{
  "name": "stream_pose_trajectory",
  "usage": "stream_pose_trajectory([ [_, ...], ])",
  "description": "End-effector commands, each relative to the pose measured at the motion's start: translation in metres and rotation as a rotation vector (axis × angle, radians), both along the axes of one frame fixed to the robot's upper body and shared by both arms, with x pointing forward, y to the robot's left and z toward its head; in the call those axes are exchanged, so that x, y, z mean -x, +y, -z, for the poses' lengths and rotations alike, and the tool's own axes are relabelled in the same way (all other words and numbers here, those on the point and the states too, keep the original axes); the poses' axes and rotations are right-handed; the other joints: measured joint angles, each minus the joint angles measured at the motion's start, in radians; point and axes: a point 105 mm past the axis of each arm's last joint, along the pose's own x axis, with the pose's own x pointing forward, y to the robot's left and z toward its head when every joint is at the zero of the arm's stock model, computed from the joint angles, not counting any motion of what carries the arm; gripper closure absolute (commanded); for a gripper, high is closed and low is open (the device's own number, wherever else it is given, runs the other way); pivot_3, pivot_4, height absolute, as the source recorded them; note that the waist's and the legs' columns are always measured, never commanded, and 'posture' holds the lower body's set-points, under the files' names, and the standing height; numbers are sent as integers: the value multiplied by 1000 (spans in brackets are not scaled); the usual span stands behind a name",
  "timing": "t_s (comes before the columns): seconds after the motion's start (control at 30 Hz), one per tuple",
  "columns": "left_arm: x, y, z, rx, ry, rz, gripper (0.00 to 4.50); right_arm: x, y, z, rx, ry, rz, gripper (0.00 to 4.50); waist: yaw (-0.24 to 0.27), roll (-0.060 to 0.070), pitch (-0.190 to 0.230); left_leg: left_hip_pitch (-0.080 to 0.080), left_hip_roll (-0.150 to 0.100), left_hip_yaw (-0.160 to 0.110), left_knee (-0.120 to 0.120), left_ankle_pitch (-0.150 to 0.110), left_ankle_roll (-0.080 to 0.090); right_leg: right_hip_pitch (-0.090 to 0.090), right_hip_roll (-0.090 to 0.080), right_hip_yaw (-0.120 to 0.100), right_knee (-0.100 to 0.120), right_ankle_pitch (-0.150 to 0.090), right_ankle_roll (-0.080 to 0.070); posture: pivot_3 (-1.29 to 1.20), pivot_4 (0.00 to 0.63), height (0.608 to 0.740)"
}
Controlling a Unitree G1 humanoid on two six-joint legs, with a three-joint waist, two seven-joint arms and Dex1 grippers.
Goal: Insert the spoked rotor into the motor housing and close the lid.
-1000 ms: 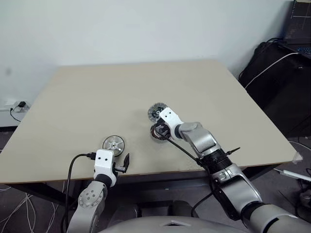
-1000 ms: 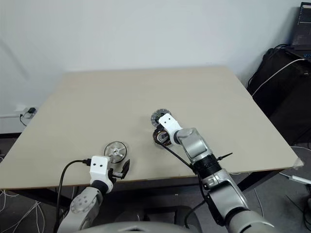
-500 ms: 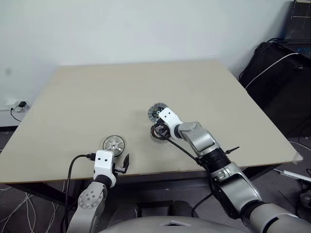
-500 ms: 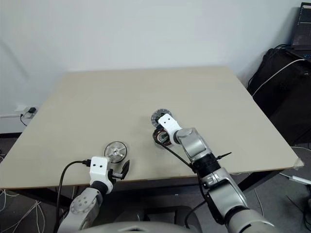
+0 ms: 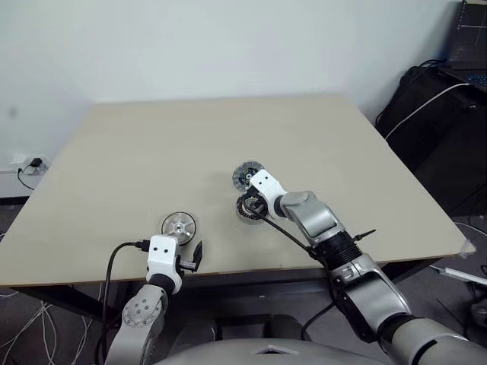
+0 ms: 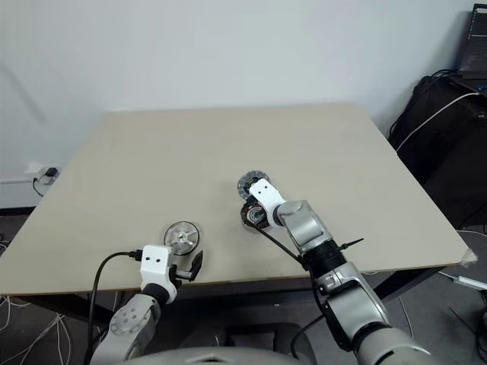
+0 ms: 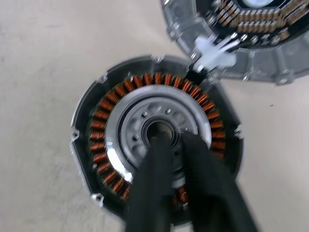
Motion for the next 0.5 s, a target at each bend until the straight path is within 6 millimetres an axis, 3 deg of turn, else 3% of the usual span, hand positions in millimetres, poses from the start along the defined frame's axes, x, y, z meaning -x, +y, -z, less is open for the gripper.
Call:
stream_pose_trajectory([
  [0.03, -4, -1, -9, 0, -46, 4, 0, -7, 4, -14, -11, -56, -16, 2774, 0, 0, 0, 0, 0, 0, 0, 0, 0, 0, 0, 0, 0, 0, 0, 0, 0, 740],
  [0.13, -4, -2, -8, 2, -44, 3, 0, -9, 7, -22, -33, -89, -17, 1866, 0, 0, 0, 0, 0, 0, 0, 0, 0, 0, 0, 0, 0, 0, 0, 0, 0, 740],
  [0.33, -5, 0, -10, -1, -55, -7, 0, -7, 26, -60, -226, -256, -57, 1866, 0, 0, 0, -1, 0, 0, 0, 0, 0, -1, 0, 0, 0, 0, 0, 0, 0, 740],
  [0.43, -6, 4, -14, -20, -88, -34, 0, 4, 32, -66, -283, -312, -97, 2485, 0, 0, 0, -1, 0, 0, 0, 0, 0, -1, 0, 0, 0, 0, 0, 0, 0, 740],
  [0.5, -9, 14, -21, -52, -141, -97, 0, 18, 37, -70, -338, -347, -136, 3151, 5, -1, 0, -1, 0, 0, 0, 0, 0, 0, 0, 0, 0, 0, 0, 0, 0, 740],
])
